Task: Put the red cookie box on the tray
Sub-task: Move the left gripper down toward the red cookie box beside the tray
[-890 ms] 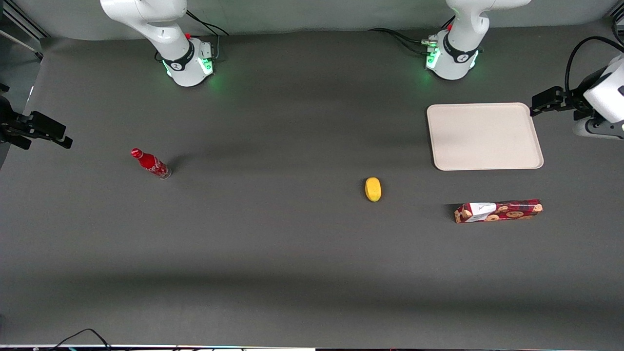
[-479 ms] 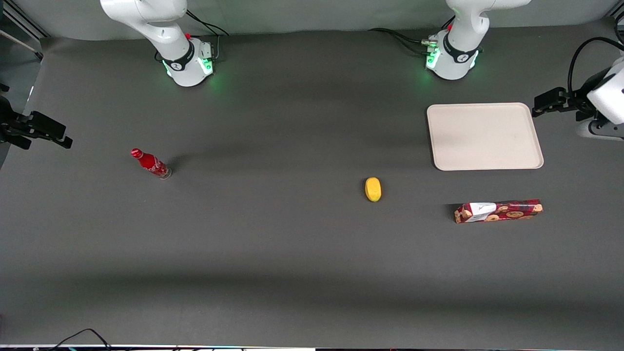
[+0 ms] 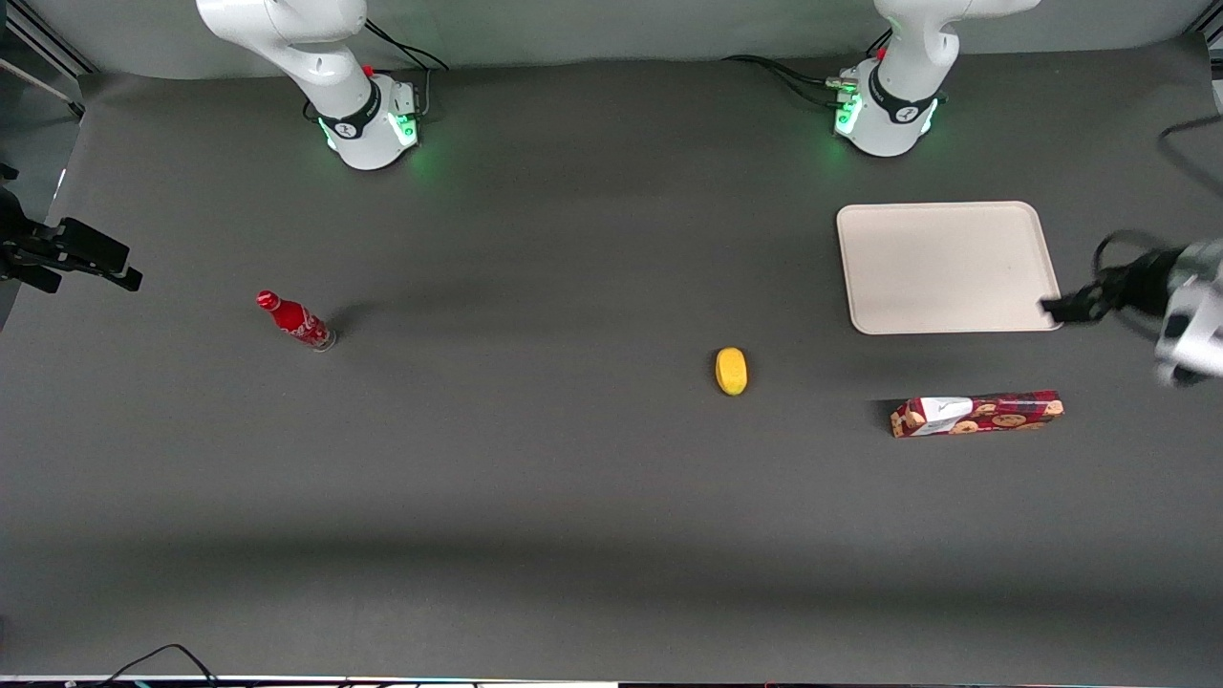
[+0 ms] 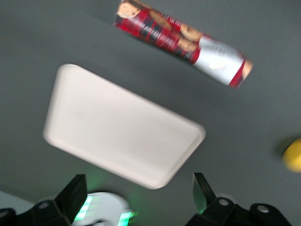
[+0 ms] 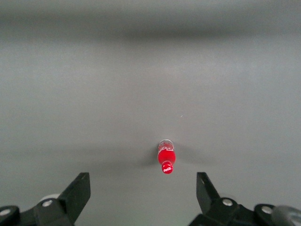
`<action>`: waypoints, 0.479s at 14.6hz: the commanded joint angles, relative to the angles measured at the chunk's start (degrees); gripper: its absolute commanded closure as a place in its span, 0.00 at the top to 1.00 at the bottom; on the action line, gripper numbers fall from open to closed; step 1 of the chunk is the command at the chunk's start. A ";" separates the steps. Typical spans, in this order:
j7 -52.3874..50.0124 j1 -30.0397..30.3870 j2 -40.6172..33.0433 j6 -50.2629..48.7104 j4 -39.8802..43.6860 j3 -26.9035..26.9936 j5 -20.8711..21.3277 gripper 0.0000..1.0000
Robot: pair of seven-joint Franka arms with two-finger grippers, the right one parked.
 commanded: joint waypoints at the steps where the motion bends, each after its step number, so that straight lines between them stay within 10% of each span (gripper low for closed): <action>1: -19.60 -0.89 5.62 9.53 1.48 -0.24 -5.70 1.00; 7: -33.53 -1.68 15.03 30.54 -1.41 -1.65 -2.45 1.00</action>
